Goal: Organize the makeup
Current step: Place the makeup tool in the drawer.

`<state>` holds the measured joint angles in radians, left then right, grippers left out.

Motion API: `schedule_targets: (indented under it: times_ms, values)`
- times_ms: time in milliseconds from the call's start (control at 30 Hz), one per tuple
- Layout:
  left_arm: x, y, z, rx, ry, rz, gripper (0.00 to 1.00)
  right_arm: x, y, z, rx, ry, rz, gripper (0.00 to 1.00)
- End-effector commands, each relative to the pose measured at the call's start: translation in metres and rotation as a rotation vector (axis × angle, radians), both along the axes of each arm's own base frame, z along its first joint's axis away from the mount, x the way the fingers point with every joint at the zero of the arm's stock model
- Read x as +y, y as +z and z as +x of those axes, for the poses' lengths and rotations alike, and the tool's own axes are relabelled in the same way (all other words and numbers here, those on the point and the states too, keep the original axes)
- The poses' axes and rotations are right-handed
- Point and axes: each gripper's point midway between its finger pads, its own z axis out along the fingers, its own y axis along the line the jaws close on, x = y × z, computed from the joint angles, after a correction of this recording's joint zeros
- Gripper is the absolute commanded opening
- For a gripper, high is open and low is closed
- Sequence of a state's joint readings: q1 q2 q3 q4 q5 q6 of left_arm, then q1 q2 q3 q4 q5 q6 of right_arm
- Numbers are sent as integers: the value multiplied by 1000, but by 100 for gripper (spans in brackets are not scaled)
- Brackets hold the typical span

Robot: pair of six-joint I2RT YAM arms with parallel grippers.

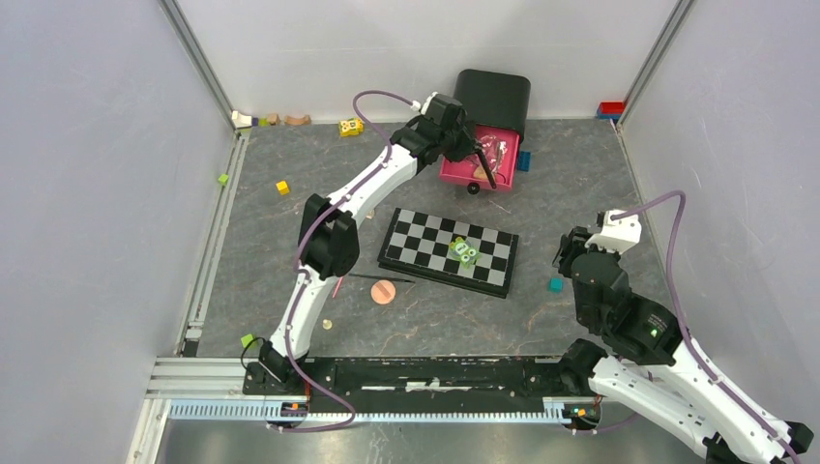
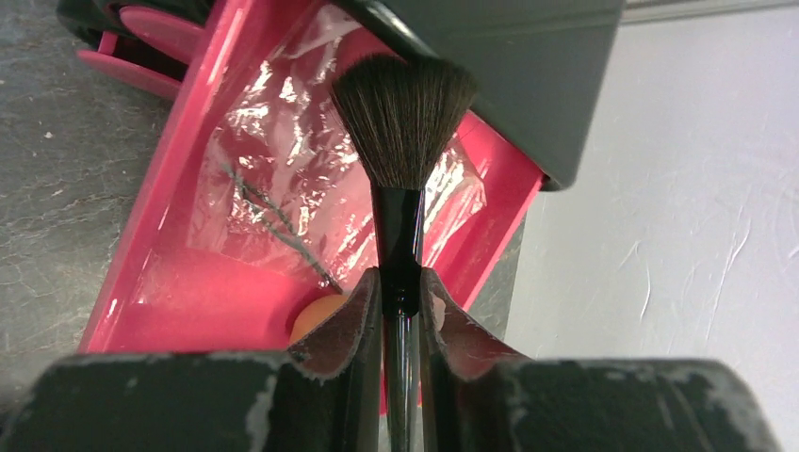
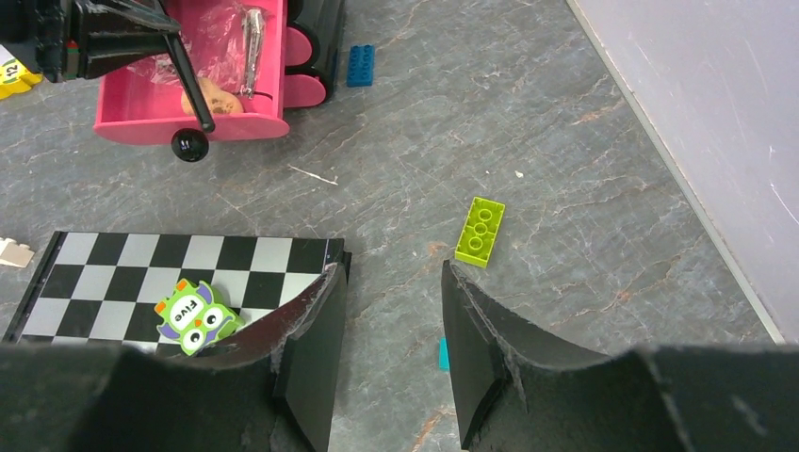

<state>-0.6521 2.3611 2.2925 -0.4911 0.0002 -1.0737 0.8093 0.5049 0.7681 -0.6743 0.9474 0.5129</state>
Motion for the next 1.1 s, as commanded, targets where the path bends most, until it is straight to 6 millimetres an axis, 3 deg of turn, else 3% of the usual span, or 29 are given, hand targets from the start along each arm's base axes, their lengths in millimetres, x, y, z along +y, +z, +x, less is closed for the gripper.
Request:
schedule_targets:
  times_ms: [0, 300, 600, 833, 1067]
  values:
    - [-5, 10, 13, 7, 100, -90, 2, -7, 10, -1, -33, -38, 28, 48]
    - [-9, 14, 28, -11, 173, -170, 2, -6, 4, 0, -26, -37, 17, 48]
    - [-13, -12, 35, 18, 192, -170, 2, -9, 5, -1, -29, -44, 12, 48]
    - [-20, -16, 41, 8, 181, -185, 3, -9, 5, -1, -29, -42, -2, 48]
    - [-24, -17, 41, 9, 164, -193, 27, -7, 5, -1, -29, -34, 6, 48]
